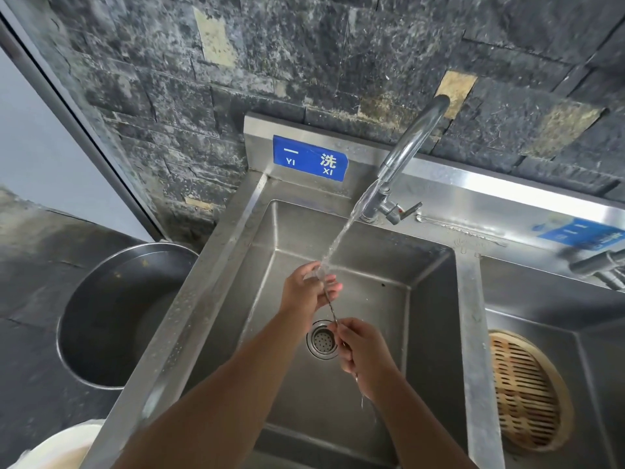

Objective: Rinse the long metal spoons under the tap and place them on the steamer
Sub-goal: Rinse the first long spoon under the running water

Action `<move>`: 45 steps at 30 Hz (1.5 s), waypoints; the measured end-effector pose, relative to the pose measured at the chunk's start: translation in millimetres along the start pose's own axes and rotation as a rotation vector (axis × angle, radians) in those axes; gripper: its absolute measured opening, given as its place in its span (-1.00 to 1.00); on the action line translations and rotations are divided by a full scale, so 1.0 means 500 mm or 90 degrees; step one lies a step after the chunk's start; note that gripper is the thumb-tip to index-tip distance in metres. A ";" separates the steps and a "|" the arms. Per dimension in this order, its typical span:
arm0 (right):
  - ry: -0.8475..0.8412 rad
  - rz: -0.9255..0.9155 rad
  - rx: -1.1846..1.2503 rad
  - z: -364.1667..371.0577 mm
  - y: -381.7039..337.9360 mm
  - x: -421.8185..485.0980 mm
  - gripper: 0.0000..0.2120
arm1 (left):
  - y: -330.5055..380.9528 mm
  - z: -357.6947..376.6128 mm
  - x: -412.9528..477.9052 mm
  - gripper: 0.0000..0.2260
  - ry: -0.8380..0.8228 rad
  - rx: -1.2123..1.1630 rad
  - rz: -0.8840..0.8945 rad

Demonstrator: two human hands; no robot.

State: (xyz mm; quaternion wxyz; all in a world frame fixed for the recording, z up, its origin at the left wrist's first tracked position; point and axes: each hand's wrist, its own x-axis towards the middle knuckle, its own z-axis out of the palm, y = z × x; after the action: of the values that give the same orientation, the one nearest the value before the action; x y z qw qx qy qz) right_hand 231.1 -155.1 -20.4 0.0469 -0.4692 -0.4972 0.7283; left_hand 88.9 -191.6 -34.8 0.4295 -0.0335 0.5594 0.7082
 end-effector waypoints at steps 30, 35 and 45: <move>0.117 -0.130 -0.266 0.027 0.007 0.014 -0.87 | 0.016 0.006 0.009 -0.75 0.058 0.159 0.091; 0.128 -0.164 -0.304 0.036 0.006 0.011 -0.85 | 0.021 0.006 0.025 -0.86 0.130 0.120 0.049; 0.141 -0.166 -0.283 0.039 -0.010 0.039 -0.89 | 0.031 0.010 0.023 -0.88 0.058 -0.027 0.013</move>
State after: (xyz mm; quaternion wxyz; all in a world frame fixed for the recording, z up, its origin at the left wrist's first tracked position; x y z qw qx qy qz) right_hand 203.9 -155.4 -27.5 0.0904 -0.4770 -0.6927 0.5333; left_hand 73.8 -181.1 -26.9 0.3953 -0.0690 0.5638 0.7218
